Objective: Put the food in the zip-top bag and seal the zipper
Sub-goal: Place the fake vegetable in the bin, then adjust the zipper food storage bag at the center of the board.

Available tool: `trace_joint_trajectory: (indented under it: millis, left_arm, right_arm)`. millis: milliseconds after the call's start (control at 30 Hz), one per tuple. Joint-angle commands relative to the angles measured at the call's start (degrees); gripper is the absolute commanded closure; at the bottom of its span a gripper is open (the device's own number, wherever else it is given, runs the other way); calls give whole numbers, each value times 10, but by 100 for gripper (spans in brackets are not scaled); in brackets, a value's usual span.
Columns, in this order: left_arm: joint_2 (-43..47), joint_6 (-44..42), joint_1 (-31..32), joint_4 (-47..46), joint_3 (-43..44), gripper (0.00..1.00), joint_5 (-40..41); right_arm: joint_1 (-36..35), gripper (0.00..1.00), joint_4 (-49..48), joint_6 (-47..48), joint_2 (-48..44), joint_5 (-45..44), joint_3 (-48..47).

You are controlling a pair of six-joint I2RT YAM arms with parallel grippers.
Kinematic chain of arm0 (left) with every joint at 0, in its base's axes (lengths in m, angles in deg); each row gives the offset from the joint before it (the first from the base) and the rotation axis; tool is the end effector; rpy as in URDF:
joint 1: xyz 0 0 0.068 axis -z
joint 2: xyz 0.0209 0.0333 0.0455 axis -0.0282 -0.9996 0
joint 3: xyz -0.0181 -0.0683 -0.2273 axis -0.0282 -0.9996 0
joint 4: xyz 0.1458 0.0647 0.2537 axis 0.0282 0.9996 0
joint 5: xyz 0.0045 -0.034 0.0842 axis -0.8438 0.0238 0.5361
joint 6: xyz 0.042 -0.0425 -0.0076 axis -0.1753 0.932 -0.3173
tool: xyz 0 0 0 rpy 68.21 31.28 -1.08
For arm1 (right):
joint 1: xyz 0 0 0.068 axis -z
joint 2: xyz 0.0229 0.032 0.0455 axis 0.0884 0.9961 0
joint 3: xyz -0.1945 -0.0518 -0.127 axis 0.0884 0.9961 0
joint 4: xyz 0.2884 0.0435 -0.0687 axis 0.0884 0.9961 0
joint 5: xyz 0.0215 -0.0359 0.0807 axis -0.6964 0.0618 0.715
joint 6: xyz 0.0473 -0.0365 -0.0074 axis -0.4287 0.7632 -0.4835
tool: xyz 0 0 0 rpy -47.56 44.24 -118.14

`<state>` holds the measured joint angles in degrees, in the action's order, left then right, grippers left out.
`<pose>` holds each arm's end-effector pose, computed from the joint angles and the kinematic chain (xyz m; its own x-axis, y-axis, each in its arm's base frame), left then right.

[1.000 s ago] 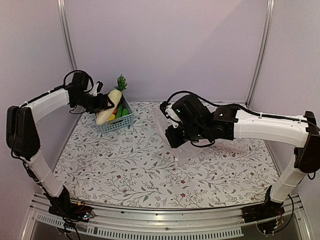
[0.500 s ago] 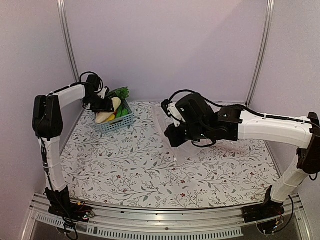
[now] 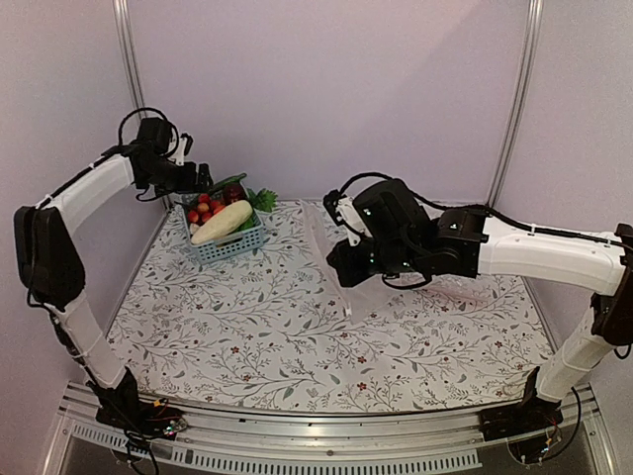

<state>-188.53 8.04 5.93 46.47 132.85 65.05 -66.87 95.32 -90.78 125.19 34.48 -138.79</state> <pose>0.4406 -0.0606 0.2769 -0.7105 -0.0254 -0.7032 0.0829 0.9894 -0.1195 0.2018 0.3574 0.2698 -0.5202 -0.3165 -0.7932 -0.6556 0.7433 0.1334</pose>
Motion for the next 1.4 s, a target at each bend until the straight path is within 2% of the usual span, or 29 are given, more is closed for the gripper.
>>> trace_joint_trajectory:
  millis: [0,100,167,367,500,733,967,1167,1367]
  left_arm:
    - [144,82,66,-62,-102,0,-40]
    - [231,168,121,-144,-217,0,-144]
    - [264,217,158,-180,-278,0,-179]
    - [304,313,266,-289,-378,0,-208]
    - [296,358,299,-353,-408,0,-223]
    - [250,396,312,-446,-422,10,-253]
    - [199,377,315,-416,-377,28,-236]
    - [170,378,325,-419,-358,34,-237]
    - [140,377,336,-409,-346,50,-238]
  right_arm:
    - [1,100,0,-18,-13,-26,-14]
    - [2,100,4,-23,-7,-36,-23]
    - [4,100,7,-31,-3,-42,-27]
    - [5,100,23,-37,18,-43,-47]
    - [5,100,22,-40,28,-39,-55]
    - [4,100,29,-39,40,-31,-65]
    - [4,100,31,-34,42,-17,-66]
    - [3,100,38,-33,47,-24,-65]
    - [1,100,49,-30,52,-49,-72]
